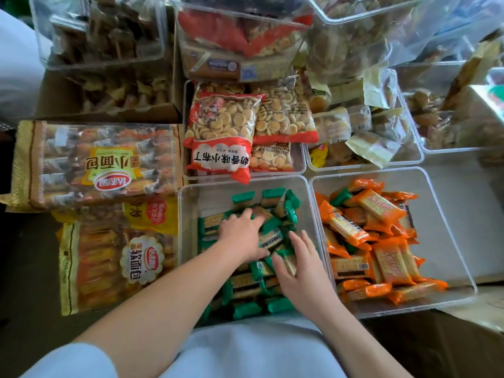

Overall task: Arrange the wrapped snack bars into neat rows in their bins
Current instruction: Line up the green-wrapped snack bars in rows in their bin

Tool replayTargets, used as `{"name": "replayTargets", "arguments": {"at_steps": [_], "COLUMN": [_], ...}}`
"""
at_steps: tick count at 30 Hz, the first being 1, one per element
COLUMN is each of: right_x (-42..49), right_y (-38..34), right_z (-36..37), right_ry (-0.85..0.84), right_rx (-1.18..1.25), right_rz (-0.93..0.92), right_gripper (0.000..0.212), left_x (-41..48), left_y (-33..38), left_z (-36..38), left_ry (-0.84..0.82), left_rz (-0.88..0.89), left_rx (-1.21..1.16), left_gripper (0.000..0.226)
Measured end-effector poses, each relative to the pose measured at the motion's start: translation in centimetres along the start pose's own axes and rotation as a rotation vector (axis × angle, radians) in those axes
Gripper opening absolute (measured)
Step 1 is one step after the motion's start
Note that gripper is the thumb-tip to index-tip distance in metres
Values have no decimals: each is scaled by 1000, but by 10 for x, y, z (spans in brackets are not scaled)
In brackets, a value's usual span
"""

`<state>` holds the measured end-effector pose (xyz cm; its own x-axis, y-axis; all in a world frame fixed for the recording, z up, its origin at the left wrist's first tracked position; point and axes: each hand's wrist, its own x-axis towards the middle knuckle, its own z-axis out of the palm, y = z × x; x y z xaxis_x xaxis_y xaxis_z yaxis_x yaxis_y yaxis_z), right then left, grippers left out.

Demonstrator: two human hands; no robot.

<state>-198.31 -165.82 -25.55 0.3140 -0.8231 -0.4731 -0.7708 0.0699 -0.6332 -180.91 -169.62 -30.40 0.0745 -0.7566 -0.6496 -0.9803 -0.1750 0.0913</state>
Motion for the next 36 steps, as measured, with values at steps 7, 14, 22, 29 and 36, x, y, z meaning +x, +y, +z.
{"name": "replayTargets", "arguments": {"at_steps": [7,14,22,29,36], "right_x": [22,29,44,61,58], "right_y": [6,21,8,8,-18], "right_z": [12,28,35,18,-10], "right_ry": [-103,-212,-163,1,69], "right_rx": [-223,-498,-701,-387,25], "right_rz": [69,48,-32,-10,-113], "right_gripper": [96,114,93,50,13], "left_x": [-9,-53,-82,-68,-69], "left_y": [-36,-76,-64,-76,-90], "left_z": [9,14,32,12,-15], "left_ry": [132,231,91,265,454], "left_rz": [31,-17,51,13,15], "left_rx": [-164,-261,-93,-191,-359], "left_gripper": [50,38,59,34,43]}}
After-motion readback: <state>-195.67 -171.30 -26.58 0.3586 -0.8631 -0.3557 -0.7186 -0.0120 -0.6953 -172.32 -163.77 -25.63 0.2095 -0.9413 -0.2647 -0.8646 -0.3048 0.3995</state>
